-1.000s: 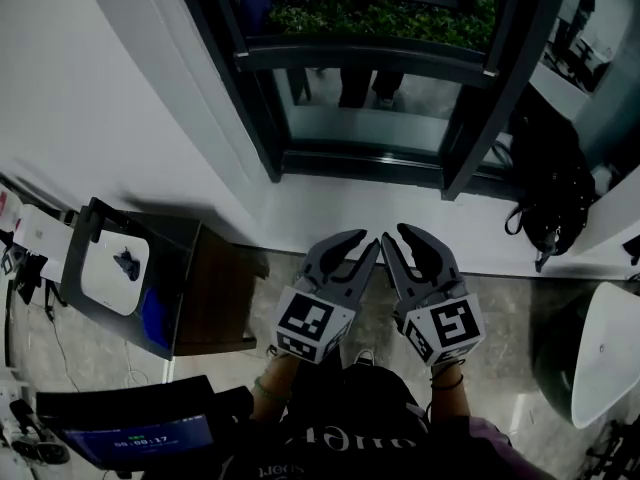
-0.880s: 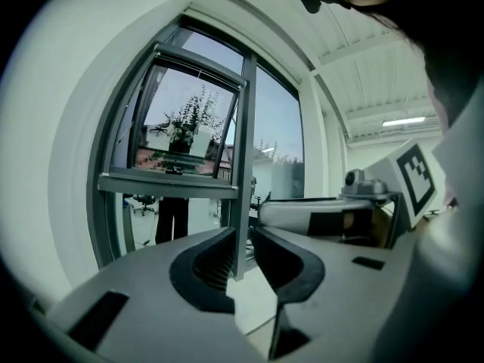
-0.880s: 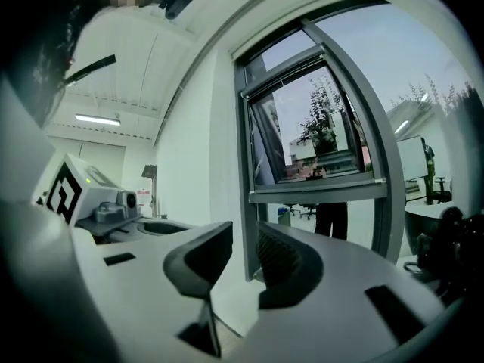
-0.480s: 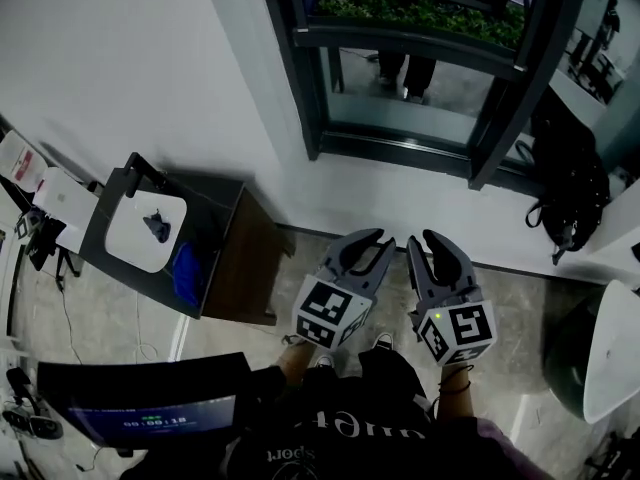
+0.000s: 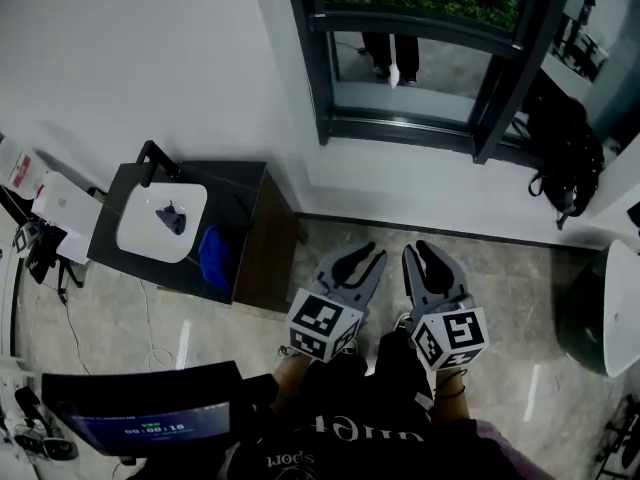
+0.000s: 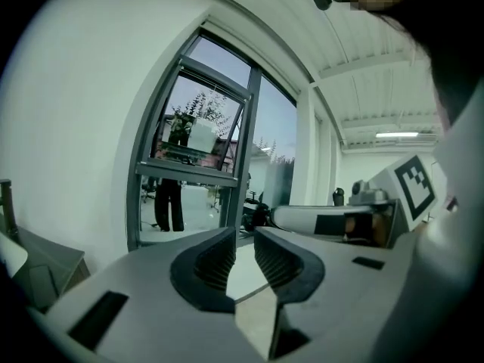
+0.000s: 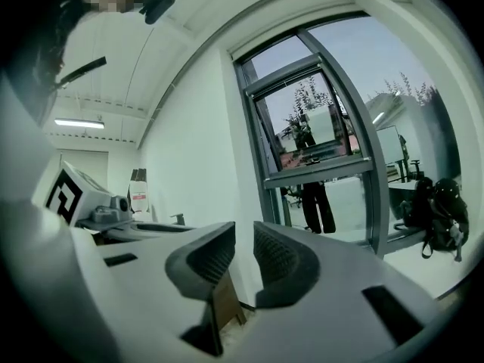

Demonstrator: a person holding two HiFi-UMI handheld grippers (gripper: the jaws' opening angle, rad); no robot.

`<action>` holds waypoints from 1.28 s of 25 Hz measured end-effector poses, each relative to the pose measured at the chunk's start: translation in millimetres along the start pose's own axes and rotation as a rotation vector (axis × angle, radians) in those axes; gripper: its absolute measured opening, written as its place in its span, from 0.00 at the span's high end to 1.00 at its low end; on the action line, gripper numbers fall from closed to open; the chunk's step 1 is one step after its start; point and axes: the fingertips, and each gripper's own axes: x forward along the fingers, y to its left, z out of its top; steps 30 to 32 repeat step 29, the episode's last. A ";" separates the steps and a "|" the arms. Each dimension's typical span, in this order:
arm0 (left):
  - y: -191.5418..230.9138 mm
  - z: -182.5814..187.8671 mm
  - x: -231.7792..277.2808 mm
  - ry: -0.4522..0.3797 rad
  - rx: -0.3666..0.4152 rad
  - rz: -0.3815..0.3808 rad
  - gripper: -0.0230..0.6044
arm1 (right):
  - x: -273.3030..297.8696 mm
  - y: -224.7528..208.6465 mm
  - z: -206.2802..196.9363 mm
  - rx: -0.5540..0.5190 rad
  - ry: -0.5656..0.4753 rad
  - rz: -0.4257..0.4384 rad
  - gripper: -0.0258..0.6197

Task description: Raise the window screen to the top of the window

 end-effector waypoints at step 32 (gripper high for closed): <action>-69.9 12.5 -23.6 -0.043 -0.013 0.005 0.84 | -81.6 -2.8 18.6 -0.067 -0.014 -0.054 0.90</action>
